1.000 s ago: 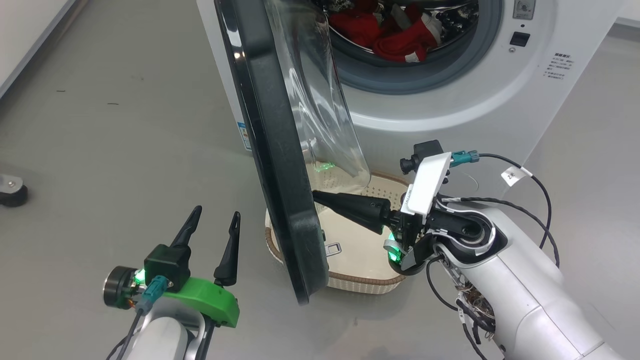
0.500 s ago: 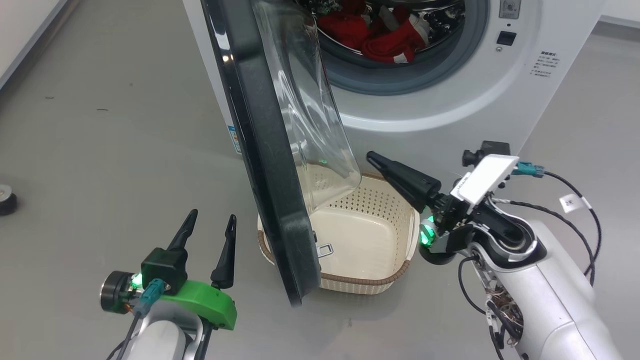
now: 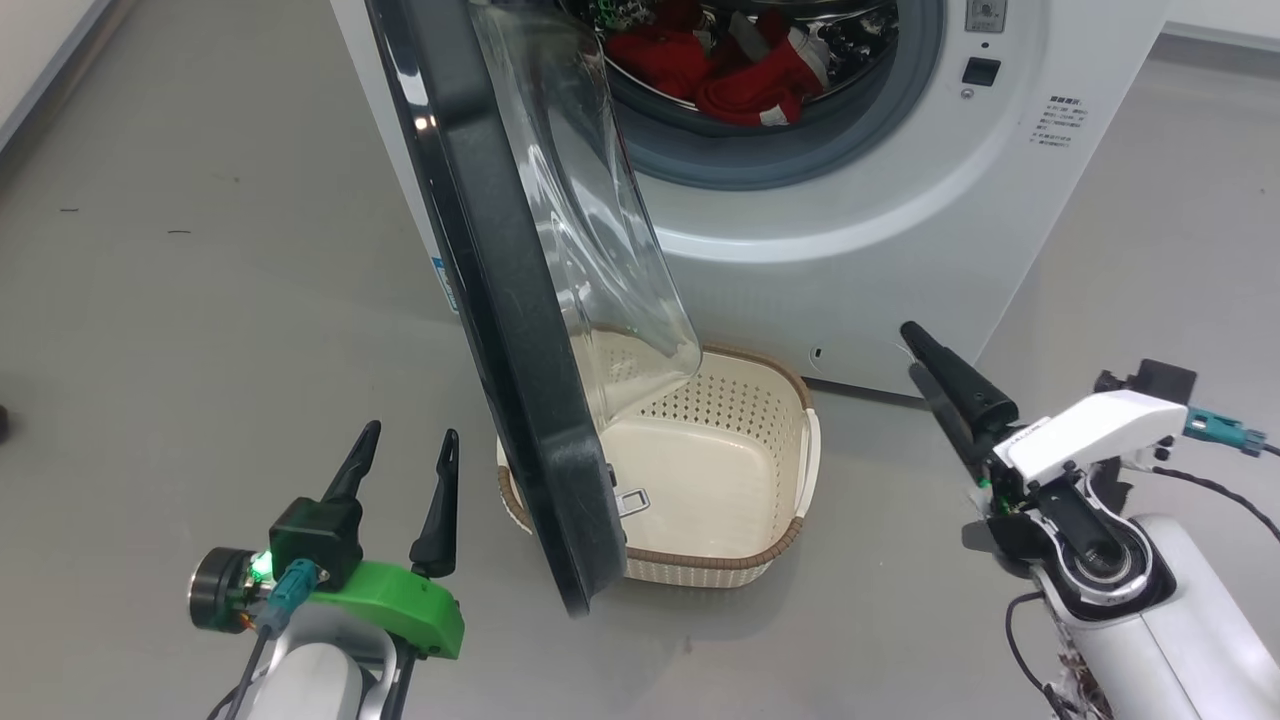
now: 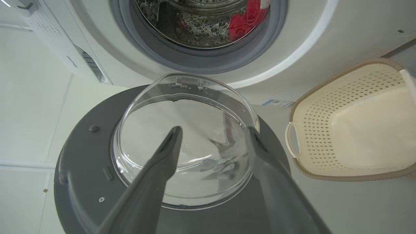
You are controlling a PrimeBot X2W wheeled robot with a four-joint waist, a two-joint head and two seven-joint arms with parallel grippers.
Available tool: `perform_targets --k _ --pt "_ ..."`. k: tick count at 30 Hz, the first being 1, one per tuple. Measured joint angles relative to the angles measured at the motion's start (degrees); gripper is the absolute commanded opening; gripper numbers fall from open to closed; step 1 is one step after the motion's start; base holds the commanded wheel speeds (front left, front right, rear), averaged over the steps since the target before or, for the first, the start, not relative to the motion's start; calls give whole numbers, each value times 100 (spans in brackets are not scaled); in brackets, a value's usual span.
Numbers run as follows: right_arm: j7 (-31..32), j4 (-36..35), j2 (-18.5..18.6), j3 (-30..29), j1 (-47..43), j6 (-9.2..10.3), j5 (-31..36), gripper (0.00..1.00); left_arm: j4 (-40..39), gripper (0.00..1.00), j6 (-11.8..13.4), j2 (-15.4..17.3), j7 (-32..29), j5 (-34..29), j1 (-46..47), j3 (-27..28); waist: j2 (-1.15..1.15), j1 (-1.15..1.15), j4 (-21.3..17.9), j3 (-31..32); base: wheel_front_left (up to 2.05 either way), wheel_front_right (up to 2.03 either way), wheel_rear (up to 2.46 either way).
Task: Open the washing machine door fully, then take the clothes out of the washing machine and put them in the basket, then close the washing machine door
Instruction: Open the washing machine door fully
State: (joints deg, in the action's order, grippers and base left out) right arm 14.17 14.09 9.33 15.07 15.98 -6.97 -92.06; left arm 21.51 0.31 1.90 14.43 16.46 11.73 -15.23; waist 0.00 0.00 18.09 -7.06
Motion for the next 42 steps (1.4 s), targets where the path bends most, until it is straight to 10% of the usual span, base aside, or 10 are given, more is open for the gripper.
perform_targets --k 19,32,42 --pt "-2808 278 1227 420 -394 12 3913 100 53 100 0 1 0 0 -1 20 0 0 -40 4 0 0 0" --pt "-2910 3 1244 120 -562 1096 5840 100 118 100 0 0 1 -1 -34 43 0 0 -53 88 0 0 0" --pt "-2910 -379 646 -34 -1257 1215 6489 100 143 100 0 1 0 -9 -89 44 0 0 -87 127 0 0 0"
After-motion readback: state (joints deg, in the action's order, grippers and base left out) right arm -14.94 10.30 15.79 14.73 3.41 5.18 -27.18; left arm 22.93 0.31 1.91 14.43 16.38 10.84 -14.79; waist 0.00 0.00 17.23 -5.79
